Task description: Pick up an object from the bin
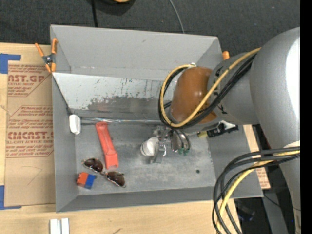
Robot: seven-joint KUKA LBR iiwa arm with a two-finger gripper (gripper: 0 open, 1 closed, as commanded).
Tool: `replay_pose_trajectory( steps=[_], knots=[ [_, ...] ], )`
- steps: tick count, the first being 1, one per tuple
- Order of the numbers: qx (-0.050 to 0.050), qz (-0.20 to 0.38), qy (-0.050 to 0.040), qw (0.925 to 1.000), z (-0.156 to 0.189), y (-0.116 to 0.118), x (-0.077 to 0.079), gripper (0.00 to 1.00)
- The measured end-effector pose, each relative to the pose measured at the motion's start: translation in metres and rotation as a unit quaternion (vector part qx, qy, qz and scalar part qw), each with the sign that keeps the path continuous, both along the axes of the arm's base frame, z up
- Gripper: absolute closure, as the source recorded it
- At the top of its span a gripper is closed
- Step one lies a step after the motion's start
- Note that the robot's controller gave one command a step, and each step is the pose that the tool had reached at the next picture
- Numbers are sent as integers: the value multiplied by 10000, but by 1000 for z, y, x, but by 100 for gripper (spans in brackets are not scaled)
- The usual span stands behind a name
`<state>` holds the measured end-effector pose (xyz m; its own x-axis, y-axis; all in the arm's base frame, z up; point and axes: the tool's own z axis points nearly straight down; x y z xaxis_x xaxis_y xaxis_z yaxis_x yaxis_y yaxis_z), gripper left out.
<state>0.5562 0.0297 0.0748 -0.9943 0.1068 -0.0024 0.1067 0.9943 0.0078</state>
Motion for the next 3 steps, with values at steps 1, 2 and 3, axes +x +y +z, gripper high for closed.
replay_pose_trajectory(
  steps=[1, 2, 3],
  knots=[
    [-1, 1, 0, 10000, 0, 0, 0, 100],
    [-2, 0, 0, 10000, 0, 0, 0, 100],
    [-3, -1, 0, 10000, 0, 0, 0, 100]
  ],
)
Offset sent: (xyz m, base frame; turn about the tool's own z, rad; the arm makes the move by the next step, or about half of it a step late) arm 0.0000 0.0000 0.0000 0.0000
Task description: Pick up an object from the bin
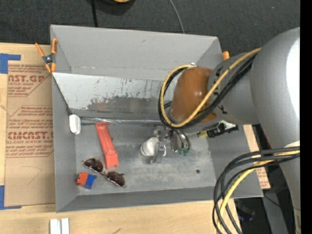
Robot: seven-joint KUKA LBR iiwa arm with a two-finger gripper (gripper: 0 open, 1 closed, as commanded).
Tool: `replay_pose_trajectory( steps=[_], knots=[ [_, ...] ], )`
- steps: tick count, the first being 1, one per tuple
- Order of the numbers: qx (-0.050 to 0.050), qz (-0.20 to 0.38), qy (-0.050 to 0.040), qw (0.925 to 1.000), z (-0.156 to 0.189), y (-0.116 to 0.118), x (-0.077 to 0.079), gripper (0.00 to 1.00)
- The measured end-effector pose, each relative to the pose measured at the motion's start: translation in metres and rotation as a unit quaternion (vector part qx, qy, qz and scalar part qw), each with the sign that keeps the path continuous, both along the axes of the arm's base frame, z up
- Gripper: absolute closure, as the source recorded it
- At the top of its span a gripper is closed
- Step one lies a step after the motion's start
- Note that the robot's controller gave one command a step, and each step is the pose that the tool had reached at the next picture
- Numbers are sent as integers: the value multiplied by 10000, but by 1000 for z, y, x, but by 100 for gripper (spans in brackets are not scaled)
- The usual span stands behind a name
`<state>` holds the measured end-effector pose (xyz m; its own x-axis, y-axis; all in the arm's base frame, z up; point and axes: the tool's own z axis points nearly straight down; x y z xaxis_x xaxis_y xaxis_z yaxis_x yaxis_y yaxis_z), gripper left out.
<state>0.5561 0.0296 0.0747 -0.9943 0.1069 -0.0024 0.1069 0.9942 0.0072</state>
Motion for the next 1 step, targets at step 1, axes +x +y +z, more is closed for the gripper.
replay_pose_trajectory(
  steps=[1],
  knots=[
    [0, 1, 0, 10000, 0, 0, 0, 100]
  ],
)
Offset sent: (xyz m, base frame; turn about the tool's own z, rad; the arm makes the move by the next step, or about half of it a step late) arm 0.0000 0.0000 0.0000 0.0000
